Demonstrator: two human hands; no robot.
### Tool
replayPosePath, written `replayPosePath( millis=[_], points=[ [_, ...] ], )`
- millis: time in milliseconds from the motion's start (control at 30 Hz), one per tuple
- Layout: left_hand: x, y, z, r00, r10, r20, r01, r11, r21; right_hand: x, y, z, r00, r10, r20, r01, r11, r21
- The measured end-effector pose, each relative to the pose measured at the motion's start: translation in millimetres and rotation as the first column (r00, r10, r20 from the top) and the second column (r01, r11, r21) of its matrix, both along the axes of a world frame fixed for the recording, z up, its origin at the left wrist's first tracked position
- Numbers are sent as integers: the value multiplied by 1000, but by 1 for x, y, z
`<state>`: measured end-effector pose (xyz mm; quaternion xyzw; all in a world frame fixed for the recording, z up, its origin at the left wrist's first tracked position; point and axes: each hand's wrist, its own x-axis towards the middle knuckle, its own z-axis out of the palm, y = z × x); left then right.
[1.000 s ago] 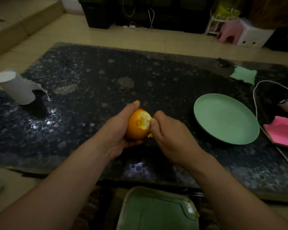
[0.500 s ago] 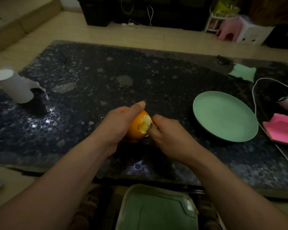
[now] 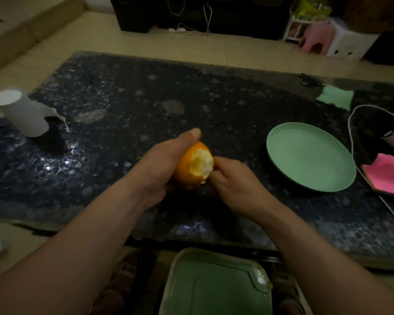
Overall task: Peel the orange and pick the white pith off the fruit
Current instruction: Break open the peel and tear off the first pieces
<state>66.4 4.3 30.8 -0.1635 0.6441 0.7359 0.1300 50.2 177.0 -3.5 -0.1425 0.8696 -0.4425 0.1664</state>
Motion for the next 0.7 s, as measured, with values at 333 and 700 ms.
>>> replayPosePath(
  millis=[333, 700],
  points=[
    [-5, -17, -6, 970, 148, 195, -190, 958, 216, -9, -3, -36, 994, -76, -82, 91, 978, 188],
    [-11, -12, -16, 968, 133, 213, -170, 971, 168, -8, 0, -10, 985, -138, -107, 137, 990, -9]
  ],
)
